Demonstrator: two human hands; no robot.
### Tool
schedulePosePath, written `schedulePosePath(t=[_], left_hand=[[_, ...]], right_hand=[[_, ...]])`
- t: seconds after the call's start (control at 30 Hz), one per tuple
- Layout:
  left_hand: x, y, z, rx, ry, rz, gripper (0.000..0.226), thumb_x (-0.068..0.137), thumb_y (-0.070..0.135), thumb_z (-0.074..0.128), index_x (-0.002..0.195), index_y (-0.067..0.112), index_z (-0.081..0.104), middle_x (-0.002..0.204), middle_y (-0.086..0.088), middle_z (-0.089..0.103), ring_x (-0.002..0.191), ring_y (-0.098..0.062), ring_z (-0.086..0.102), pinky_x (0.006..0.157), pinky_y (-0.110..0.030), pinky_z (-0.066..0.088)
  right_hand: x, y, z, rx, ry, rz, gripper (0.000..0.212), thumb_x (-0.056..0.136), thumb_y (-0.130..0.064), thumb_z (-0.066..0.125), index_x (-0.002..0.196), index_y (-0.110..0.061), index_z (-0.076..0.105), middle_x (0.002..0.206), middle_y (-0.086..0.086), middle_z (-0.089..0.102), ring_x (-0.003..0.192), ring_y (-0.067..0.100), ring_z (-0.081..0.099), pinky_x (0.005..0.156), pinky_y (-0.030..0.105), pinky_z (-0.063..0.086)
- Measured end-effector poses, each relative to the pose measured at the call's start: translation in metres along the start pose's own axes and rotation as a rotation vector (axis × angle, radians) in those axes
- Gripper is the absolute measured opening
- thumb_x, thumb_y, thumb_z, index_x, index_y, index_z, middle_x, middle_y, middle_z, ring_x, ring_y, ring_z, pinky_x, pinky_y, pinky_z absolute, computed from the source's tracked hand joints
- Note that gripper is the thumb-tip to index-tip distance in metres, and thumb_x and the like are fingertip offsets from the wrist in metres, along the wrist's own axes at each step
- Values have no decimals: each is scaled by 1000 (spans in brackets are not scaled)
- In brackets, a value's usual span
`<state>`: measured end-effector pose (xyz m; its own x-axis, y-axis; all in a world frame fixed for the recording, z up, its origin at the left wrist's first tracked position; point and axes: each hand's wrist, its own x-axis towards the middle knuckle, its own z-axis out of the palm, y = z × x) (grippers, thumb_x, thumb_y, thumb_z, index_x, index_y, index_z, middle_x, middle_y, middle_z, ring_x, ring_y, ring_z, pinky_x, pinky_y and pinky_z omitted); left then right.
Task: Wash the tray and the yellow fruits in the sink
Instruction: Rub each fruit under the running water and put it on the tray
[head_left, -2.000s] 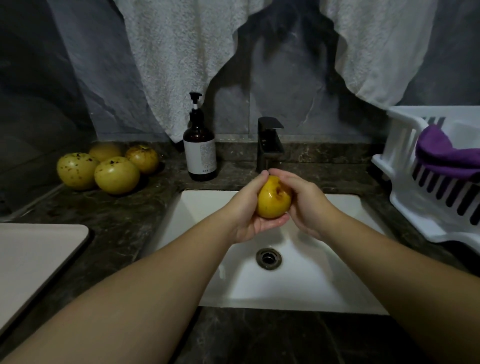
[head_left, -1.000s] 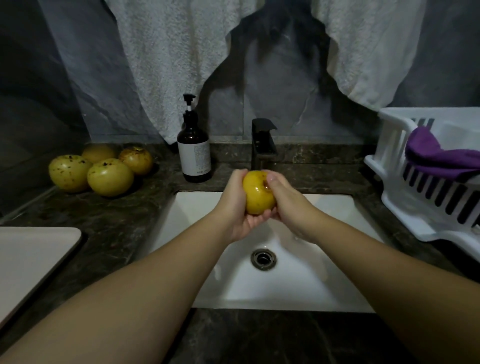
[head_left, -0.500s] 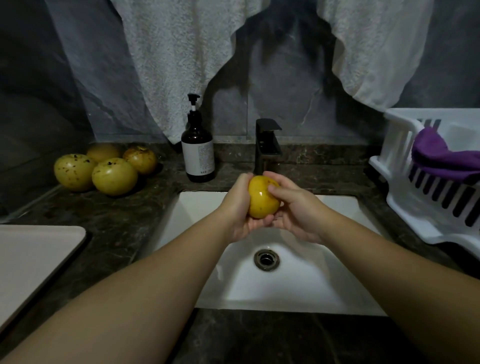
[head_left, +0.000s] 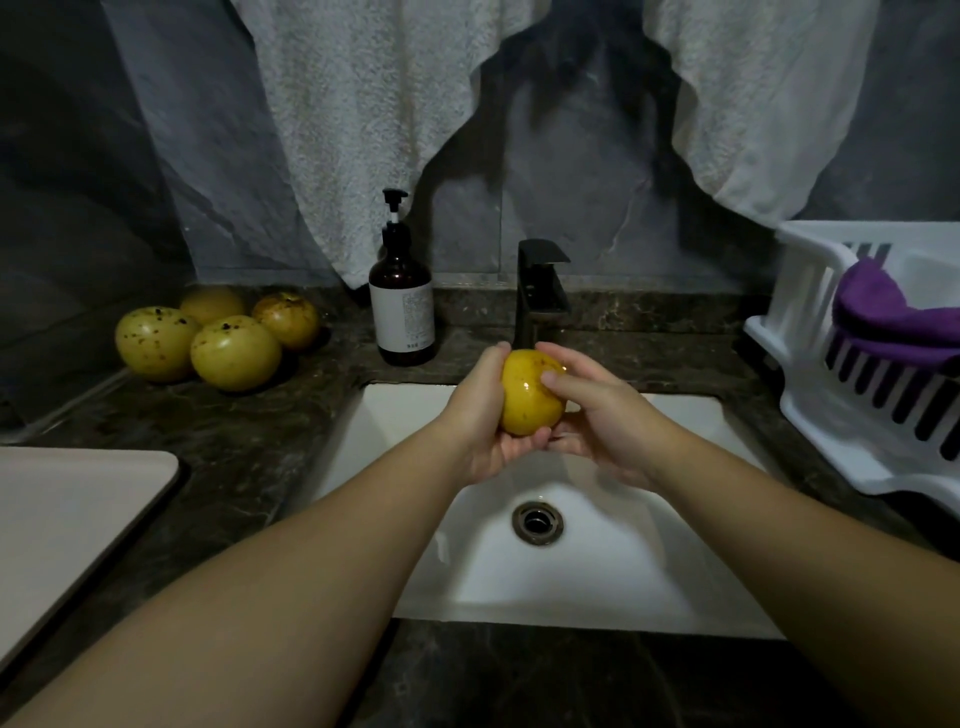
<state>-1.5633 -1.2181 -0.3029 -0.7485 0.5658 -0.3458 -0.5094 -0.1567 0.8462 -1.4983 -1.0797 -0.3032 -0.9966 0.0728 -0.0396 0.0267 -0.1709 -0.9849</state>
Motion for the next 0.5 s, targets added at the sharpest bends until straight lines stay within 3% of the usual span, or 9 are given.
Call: schedulePosePath(t=[0.07,0.13,0.2,0.27,0.37,0.43,0.5], left_hand=[[1,-1,-1,-12,20,10,56,98,61,55,131,16,61,97,-21,74,73,-31,76,52,-31,59],[3,-1,-3,-40,37,13,55,98,60,55,133,16,60,108,-22,74,82,-31,76,56,-33,61],[5,-1,-5,-92,47,12,59,101,59,53,139,14,56,119,-23,72,91,-33,76,58,-36,63],[5,1,-5,-152,72,14,63,102,59,52,144,12,49,121,-27,69,86,-37,77,52,-36,61],[6,3,-8,-200,101,29,67,102,61,50,149,15,43,121,-30,66,69,-39,76,44,-31,56],[4,4,-8,-215,65,13,68,103,62,48,151,15,40,126,-31,64,81,-44,76,47,-34,59],[3,3,-8,-208,31,5,66,103,61,47,149,14,42,129,-29,65,99,-47,74,62,-41,64]], right_hand=[[2,1,0,-195,36,-34,39,105,-25,53,135,-49,54,138,-1,57,110,28,71,99,51,56],[3,5,1,-448,63,-94,46,106,-31,50,145,-53,39,150,-6,48,121,21,61,104,42,50],[1,11,0,-706,45,-155,68,102,-42,58,158,-47,19,152,-17,35,130,10,50,107,32,41],[0,15,1,-894,14,-178,85,96,-46,65,161,-43,10,153,-13,34,128,10,54,110,34,43],[0,15,4,-987,42,-242,79,95,-43,67,160,-39,22,151,-1,40,122,13,59,110,38,46],[0,13,4,-967,85,-274,67,93,-40,70,153,-38,39,146,-3,46,114,8,63,105,35,49],[-1,11,1,-953,122,-294,51,91,-38,74,136,-42,51,139,-6,52,102,2,65,92,29,53]])
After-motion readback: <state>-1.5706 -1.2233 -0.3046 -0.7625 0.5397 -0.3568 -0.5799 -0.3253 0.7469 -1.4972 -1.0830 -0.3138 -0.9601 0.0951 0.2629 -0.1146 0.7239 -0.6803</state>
